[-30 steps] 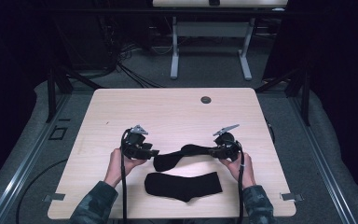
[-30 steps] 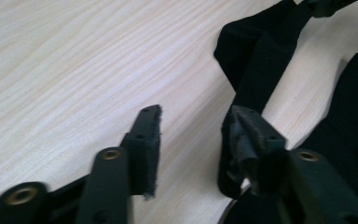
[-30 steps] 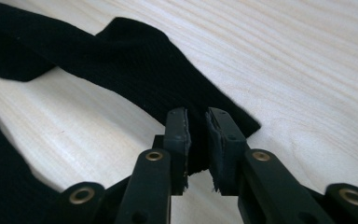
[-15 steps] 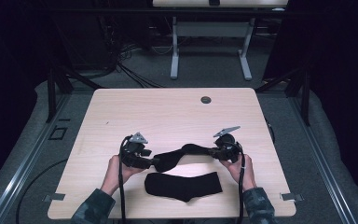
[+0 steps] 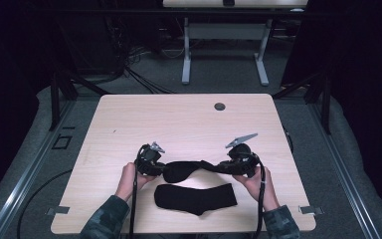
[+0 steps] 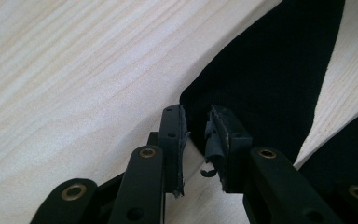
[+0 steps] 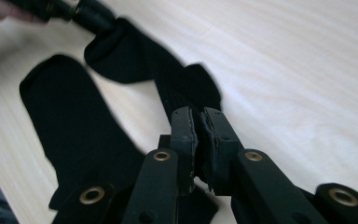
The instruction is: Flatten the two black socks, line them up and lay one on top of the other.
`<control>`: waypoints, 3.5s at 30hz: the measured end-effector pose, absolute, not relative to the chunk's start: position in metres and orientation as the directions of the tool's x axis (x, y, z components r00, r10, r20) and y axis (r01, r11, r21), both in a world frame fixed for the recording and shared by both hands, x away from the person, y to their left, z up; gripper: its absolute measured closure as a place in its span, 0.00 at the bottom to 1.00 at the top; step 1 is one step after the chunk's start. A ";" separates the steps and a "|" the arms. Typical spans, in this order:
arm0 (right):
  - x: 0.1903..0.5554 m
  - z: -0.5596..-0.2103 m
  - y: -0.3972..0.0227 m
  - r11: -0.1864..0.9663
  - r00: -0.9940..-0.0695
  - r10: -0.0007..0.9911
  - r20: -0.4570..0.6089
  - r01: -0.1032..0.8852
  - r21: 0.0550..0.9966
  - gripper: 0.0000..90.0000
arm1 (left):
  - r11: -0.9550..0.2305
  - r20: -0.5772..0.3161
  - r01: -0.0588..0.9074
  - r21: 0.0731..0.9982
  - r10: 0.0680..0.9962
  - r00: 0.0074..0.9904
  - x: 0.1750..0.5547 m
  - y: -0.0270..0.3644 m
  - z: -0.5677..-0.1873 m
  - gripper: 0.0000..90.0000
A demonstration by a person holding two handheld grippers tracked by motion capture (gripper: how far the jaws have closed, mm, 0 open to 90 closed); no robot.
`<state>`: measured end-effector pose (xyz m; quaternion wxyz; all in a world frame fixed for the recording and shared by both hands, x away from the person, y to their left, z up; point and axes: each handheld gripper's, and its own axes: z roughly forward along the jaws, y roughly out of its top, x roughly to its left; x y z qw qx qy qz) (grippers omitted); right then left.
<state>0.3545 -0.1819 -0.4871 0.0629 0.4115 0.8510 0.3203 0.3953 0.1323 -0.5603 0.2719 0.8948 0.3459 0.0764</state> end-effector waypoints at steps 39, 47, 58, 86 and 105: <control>0.408 -0.547 -0.204 0.393 -0.565 0.816 0.127 0.701 0.595 0.92 | -0.560 -0.102 0.573 0.598 0.656 0.748 0.389 0.138 -0.562 0.99; 0.348 -0.473 -0.215 0.323 -0.546 0.830 0.115 0.637 0.700 0.92 | -0.511 -0.123 0.510 0.692 0.612 0.781 0.370 0.147 -0.516 0.99; 0.389 -0.539 -0.218 0.317 -0.470 0.868 0.161 0.773 0.549 0.89 | -0.577 -0.100 0.589 0.566 0.661 0.744 0.407 0.140 -0.549 0.98; 0.389 -0.560 -0.190 0.498 -0.558 0.827 -0.070 0.667 0.555 0.76 | -0.614 0.077 0.582 0.533 0.720 0.689 0.397 0.129 -0.562 0.45; 0.357 -0.561 -0.193 0.493 -0.629 0.776 0.046 0.651 0.577 0.75 | -0.596 0.015 0.604 0.530 0.718 0.696 0.389 0.150 -0.563 0.43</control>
